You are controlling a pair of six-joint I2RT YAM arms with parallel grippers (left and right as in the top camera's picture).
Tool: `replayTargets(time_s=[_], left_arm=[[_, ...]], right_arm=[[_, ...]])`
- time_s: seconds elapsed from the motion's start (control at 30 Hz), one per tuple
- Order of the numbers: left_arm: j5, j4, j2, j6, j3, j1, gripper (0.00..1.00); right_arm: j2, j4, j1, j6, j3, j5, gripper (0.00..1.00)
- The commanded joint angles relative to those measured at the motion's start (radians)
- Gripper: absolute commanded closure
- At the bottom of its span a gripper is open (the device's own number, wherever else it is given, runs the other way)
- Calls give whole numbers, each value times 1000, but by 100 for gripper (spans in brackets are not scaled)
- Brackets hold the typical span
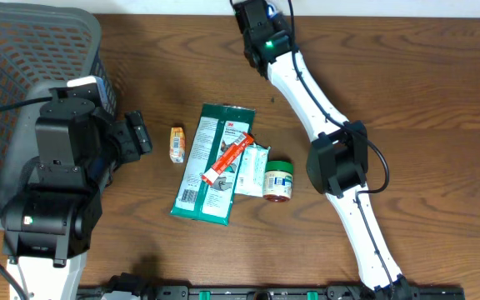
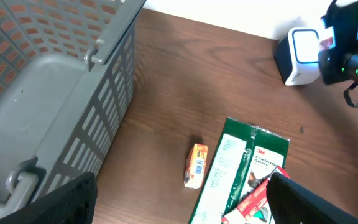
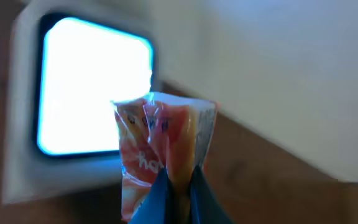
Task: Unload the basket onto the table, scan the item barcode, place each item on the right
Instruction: 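Hold the tissue pack in front of the white scanner, then carry the tissue pack to the table's right side and release it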
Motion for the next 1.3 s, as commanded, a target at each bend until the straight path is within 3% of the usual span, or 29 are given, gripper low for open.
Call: replayTargets(time_s=[0.0,0.07,0.27,0.37,0.47,0.6,0.67,1.07,1.27], left_arm=[[-6,1,0,-6,10,6,13],[-6,1,0,-6,10,6,13],[-6,1,-1,-6,10,6,13],[-6,1,-1,-6,10,6,13],[-6,1,0,-6,10,6,13],[-6,1,0,-6,10,6,13],[-6,1,0,-6,10,6,13],[-6,1,0,-6,10,6,13],[-6,1,0,-6,10,6,13]], right_arm=[[-1,81,16,-220,8,148,99],[-1,103,29,-326,8,198,99],[-12,103,61,-284,8,394,99],[-48,-21,84,-274,8,411,99],[-129,-248,101,-65,8,391,99],[-246,-560,89,187,8,157,99],[-294,-650,61,241,7,26,99],[-338,-1005,-306,325,5,-560,99],[-322,-1033,-480,326,-48,-663,99]])
